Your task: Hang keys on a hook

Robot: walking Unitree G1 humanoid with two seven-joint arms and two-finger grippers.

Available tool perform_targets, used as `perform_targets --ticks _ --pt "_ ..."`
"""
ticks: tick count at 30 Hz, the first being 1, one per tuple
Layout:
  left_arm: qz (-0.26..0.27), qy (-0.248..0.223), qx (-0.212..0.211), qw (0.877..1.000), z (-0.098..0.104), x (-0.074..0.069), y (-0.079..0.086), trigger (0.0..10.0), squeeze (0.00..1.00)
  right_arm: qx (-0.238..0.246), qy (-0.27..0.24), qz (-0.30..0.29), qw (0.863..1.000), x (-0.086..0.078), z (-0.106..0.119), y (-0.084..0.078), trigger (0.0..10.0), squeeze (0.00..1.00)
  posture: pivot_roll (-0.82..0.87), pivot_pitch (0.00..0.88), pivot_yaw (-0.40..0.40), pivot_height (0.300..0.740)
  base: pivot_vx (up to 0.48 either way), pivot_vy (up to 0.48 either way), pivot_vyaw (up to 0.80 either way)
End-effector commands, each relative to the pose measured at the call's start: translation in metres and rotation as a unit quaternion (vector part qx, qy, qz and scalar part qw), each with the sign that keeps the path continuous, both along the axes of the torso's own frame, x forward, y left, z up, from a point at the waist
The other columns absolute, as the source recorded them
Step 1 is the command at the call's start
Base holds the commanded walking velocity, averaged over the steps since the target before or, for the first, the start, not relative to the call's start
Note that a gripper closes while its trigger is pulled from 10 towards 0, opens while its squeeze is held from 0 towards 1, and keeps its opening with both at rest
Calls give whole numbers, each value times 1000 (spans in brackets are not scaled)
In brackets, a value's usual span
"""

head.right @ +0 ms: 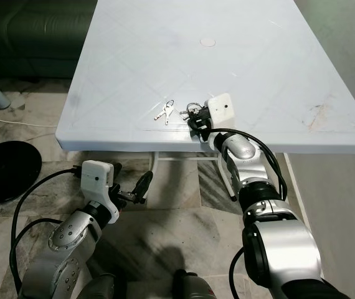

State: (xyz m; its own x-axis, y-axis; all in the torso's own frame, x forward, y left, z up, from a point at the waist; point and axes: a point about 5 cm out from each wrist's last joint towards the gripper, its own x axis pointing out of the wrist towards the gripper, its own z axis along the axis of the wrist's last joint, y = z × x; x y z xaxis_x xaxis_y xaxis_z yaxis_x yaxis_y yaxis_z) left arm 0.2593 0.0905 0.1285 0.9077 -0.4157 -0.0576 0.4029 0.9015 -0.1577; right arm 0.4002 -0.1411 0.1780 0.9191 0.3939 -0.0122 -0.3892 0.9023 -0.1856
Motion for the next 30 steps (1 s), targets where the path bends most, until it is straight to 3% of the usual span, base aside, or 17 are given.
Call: perform_targets --ticks 1,4,5,6,7,8,9,10,28,29,30 --pt "-1 1 0 1000 1 -1 -2 10000 0 -6 10 1 1000 -1 -5 -2 0 0 58 268 -66 740 0 0 0" --pt "-1 1 -1 1000 1 -2 -2 10000 0 -1 11 2 1000 -1 -5 -1 0 0 58 268 -66 740 0 0 0" --pt "-2 2 -1 1000 1 -2 -2 10000 0 -1 16 1 1000 -1 -6 0 941 0 59 269 -67 740 0 0 0" --pt "-2 2 -1 1000 1 -2 -2 10000 0 -1 19 1 1000 -1 -7 0 941 0 59 269 -67 740 0 0 0" --pt "-2 2 -1 1000 0 -2 -3 10000 0 -8 21 -3 1000 -1 -7 1 4078 0 61 270 -69 740 0 0 0" --pt "-2 2 -1 1000 0 -2 -3 10000 0 -8 21 -3 1000 -1 -7 1 4078 0 61 270 -69 740 0 0 0" --pt "-2 2 -2 1000 0 -2 -3 10000 0 -6 20 -4 1000 -1 -7 1 9216 0 61 270 -69 740 0 0 0" --pt "-1 2 -2 1000 0 -2 -3 10000 0 -5 24 -1 1000 -1 -8 3 10000 0 61 270 -70 740 0 0 0" --pt "2 2 -4 1000 0 -3 -2 10000 0 12 29 -15 999 2 -5 10 10000 0 68 267 -76 740 0 0 0" --pt "2 2 -4 1000 0 -3 -3 10000 0 18 25 -14 999 2 -3 11 5255 0 69 267 -77 740 0 0 0" --pt "2 2 -4 1000 1 -3 -3 10000 0 23 22 -13 999 2 -2 12 5255 0 69 267 -77 740 0 0 0"
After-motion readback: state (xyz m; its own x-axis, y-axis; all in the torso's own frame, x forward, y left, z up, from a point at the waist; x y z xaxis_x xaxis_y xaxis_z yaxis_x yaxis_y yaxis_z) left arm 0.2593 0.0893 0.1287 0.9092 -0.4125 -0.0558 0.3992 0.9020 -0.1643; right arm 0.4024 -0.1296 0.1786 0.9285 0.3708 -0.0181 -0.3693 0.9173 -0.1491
